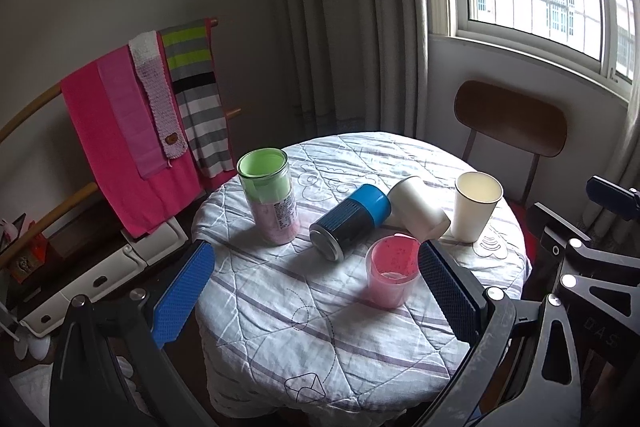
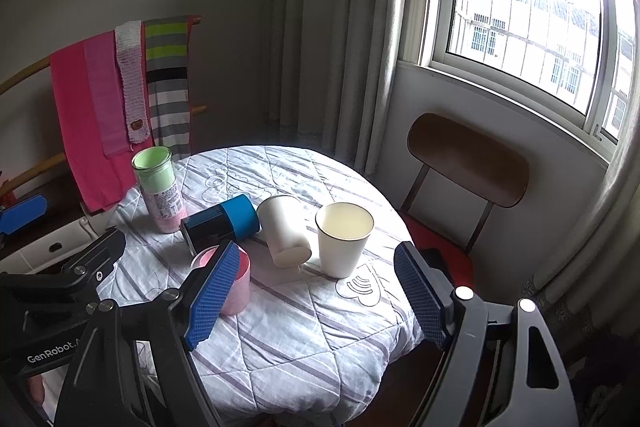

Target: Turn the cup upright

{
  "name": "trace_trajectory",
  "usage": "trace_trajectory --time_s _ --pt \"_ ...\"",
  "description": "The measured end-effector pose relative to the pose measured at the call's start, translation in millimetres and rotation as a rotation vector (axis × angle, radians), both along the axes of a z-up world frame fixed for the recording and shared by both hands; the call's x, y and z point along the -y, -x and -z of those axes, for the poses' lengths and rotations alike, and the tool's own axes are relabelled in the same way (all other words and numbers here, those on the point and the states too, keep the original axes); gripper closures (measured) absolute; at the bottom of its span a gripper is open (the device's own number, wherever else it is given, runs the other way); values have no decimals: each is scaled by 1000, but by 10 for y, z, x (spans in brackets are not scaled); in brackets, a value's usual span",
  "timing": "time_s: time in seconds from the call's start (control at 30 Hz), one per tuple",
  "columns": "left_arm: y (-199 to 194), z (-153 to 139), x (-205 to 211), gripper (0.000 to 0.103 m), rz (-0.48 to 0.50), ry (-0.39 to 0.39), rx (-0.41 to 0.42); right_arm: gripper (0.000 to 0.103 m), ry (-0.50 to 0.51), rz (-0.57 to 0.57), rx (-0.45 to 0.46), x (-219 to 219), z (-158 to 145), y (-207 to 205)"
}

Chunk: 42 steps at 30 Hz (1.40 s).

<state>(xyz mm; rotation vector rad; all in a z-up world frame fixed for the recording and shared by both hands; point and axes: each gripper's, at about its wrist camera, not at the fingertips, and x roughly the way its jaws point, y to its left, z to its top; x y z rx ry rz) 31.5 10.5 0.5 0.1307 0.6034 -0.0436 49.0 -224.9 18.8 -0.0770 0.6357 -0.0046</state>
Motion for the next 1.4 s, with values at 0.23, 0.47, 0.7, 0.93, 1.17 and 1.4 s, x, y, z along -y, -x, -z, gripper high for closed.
trace_trajectory --time_s 0.23,0.47,0.7,0.93,1.17,1.4 --pt "-31 12 8 0 4 5 -5 22 -5 2 -5 16 6 -33" --pt "-101 60 25 0 6 12 -5 22 -9 2 -16 27 31 -88" --pt "-125 80 13 0 -9 0 4 22 -10 -2 -27 18 56 -136" --pt "-123 75 -4 0 -8 -1 3 22 -11 -2 -32 9 66 -147" --pt "-125 75 3 0 -5 1 -1 22 -11 -1 -30 11 72 -157" --pt "-127 77 13 0 -1 -3 -6 22 -8 1 -33 16 94 -160"
